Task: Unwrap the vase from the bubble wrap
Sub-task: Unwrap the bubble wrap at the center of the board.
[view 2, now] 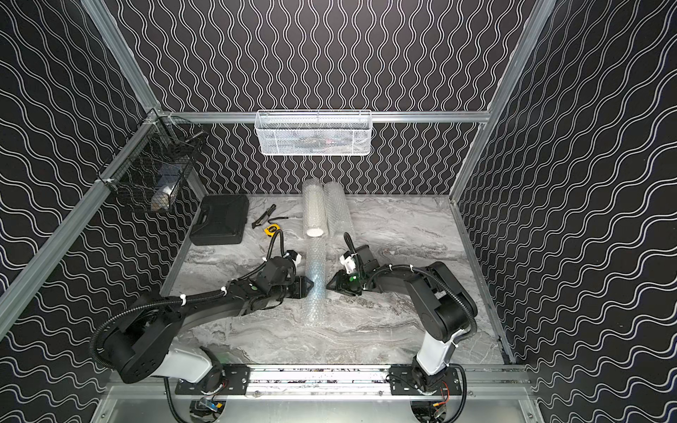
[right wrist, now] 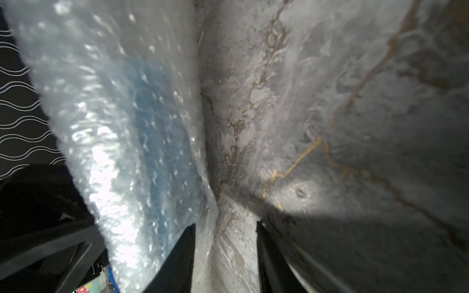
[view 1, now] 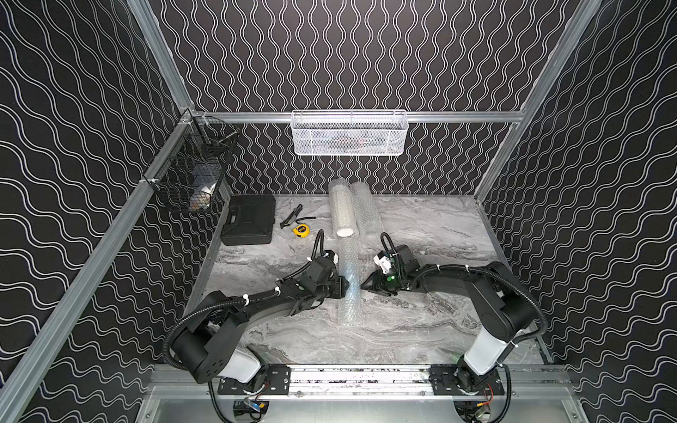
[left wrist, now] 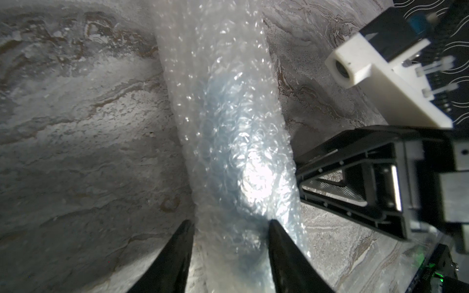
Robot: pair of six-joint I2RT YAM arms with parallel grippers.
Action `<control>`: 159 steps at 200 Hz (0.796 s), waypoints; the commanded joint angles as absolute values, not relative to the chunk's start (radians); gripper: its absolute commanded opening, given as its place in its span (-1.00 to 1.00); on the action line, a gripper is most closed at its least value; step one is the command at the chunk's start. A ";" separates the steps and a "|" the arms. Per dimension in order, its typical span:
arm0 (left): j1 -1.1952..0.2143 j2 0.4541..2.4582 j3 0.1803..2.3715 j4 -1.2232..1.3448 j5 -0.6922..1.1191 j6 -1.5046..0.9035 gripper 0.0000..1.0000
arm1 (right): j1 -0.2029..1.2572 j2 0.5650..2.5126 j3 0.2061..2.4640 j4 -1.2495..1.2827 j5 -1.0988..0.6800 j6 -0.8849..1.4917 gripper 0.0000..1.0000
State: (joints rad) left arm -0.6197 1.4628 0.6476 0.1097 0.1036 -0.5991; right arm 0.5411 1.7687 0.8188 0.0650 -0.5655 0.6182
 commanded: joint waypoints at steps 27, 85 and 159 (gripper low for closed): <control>-0.618 1.479 0.638 0.021 0.177 -0.577 0.02 | 0.543 1.819 0.861 0.105 -0.589 0.632 -0.51; -0.618 1.450 0.626 0.036 0.242 -0.596 0.03 | 0.545 1.776 0.855 0.076 -0.595 0.609 -0.94; -0.619 1.375 0.608 0.042 0.299 -0.648 0.18 | 0.563 1.660 0.855 -0.103 -0.543 0.516 -1.00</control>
